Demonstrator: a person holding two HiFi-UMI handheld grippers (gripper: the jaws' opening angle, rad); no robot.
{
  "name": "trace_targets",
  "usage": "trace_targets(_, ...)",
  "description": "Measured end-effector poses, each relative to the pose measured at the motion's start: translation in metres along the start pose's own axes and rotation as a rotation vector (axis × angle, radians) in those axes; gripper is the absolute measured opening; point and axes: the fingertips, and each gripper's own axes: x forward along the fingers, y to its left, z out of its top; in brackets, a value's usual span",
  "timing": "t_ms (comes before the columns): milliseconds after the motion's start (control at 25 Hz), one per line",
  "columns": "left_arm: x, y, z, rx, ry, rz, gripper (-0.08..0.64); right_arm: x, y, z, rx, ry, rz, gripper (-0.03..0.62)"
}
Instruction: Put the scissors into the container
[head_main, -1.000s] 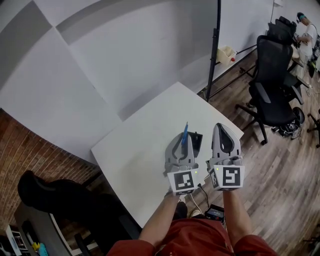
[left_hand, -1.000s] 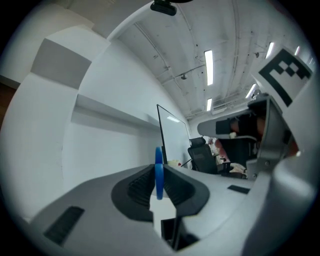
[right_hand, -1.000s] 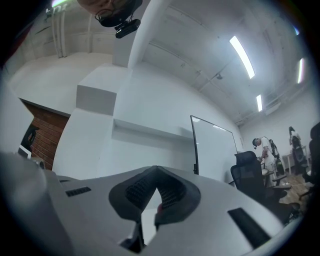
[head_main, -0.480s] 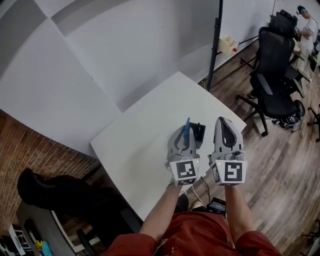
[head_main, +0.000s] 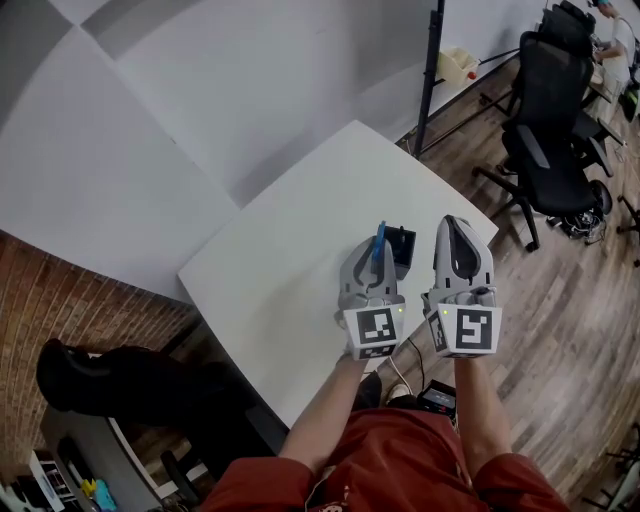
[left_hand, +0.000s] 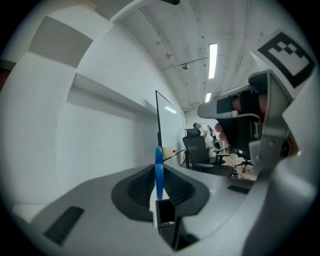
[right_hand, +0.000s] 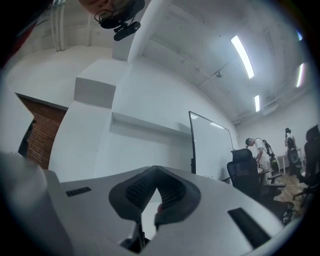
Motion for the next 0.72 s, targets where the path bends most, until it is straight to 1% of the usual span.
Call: trace_targets(720,-0.005,-0.008,-0.023,-0.024,0.050,-0.019,0.051,-0.001,0.005,-0.012,-0.003,0.029,-0.005,0.008)
